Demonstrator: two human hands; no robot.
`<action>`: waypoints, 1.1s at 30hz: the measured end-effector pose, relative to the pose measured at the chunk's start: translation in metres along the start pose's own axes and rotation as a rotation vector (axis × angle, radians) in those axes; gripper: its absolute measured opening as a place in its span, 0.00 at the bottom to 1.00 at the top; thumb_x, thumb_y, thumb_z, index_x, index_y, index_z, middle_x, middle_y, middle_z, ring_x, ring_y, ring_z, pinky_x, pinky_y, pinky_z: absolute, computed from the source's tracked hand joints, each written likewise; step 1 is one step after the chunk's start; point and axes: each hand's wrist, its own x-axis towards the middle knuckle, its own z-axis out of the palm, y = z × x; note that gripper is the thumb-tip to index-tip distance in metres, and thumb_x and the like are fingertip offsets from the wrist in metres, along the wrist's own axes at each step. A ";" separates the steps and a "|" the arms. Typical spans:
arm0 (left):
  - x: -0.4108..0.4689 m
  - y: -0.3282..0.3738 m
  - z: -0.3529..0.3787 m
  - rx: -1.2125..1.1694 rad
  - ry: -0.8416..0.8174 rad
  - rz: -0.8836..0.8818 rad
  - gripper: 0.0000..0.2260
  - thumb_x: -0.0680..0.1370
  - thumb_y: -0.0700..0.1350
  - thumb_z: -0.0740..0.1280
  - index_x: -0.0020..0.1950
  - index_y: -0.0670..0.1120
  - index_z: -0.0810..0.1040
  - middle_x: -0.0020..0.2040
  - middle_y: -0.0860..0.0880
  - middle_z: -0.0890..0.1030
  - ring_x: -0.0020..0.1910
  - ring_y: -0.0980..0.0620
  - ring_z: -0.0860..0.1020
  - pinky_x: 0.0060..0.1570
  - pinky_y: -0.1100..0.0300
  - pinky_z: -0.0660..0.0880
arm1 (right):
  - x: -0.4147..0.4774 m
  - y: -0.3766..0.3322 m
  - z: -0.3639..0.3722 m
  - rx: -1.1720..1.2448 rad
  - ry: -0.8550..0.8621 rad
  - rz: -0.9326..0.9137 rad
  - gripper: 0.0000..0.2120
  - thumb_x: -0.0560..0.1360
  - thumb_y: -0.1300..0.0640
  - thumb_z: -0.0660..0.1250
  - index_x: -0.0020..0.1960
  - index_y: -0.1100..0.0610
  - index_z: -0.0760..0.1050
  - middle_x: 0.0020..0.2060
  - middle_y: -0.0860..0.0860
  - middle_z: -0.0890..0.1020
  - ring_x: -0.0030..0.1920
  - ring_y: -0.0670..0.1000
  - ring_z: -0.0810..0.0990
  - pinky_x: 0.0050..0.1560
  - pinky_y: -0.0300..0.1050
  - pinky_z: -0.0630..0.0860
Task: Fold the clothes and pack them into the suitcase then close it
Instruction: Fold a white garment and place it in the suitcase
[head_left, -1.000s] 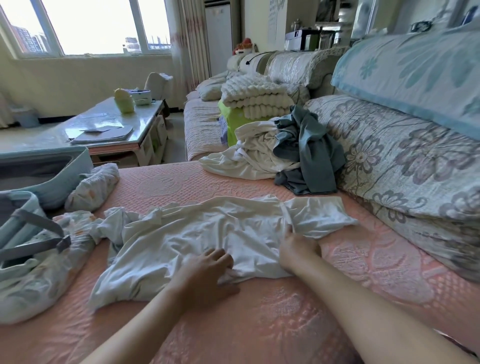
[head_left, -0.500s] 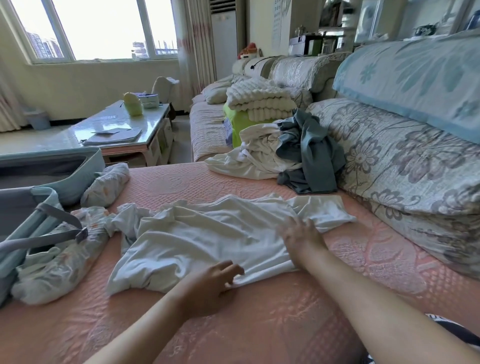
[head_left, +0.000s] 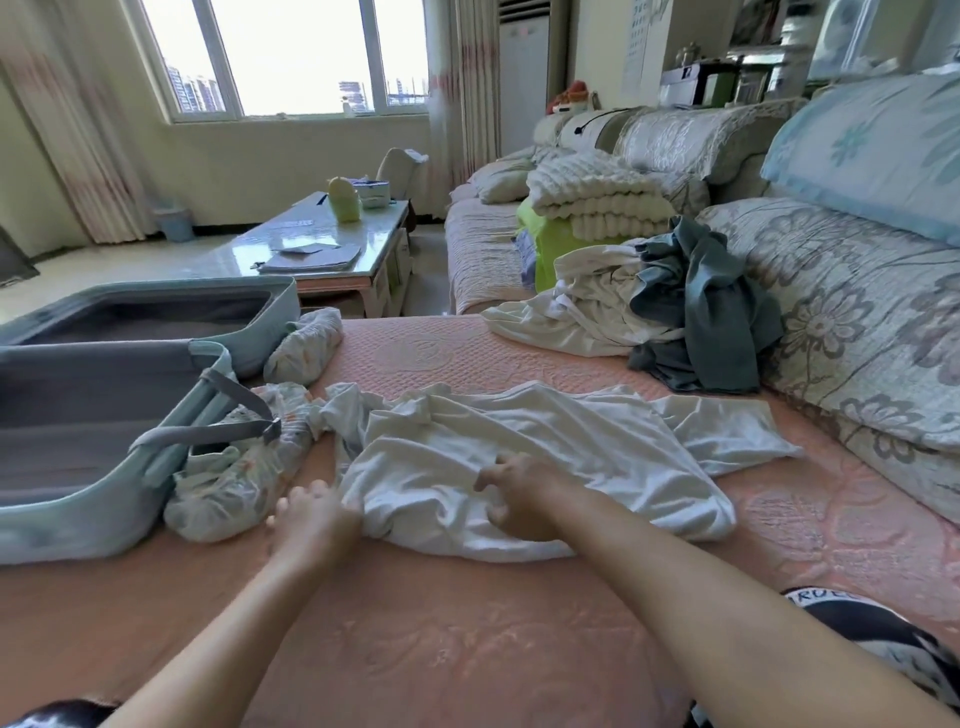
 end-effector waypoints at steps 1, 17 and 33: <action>0.001 -0.006 0.002 -0.052 -0.004 -0.016 0.15 0.78 0.55 0.61 0.58 0.47 0.79 0.60 0.42 0.79 0.61 0.41 0.75 0.60 0.51 0.72 | 0.003 -0.010 0.003 0.039 -0.009 -0.025 0.23 0.76 0.43 0.64 0.70 0.44 0.71 0.66 0.50 0.72 0.66 0.55 0.73 0.64 0.49 0.72; 0.006 -0.044 -0.044 0.054 -0.359 0.232 0.07 0.72 0.46 0.63 0.49 0.50 0.75 0.46 0.52 0.78 0.44 0.53 0.76 0.40 0.61 0.72 | 0.024 -0.054 0.012 0.254 -0.270 -0.114 0.18 0.73 0.56 0.67 0.61 0.44 0.79 0.41 0.43 0.78 0.44 0.50 0.79 0.42 0.37 0.72; 0.124 0.043 -0.002 0.201 0.161 0.624 0.11 0.79 0.48 0.61 0.58 0.55 0.80 0.57 0.52 0.82 0.56 0.49 0.80 0.44 0.59 0.71 | 0.173 -0.009 -0.003 0.070 0.290 0.029 0.25 0.79 0.55 0.62 0.75 0.46 0.66 0.71 0.48 0.70 0.65 0.56 0.76 0.61 0.50 0.75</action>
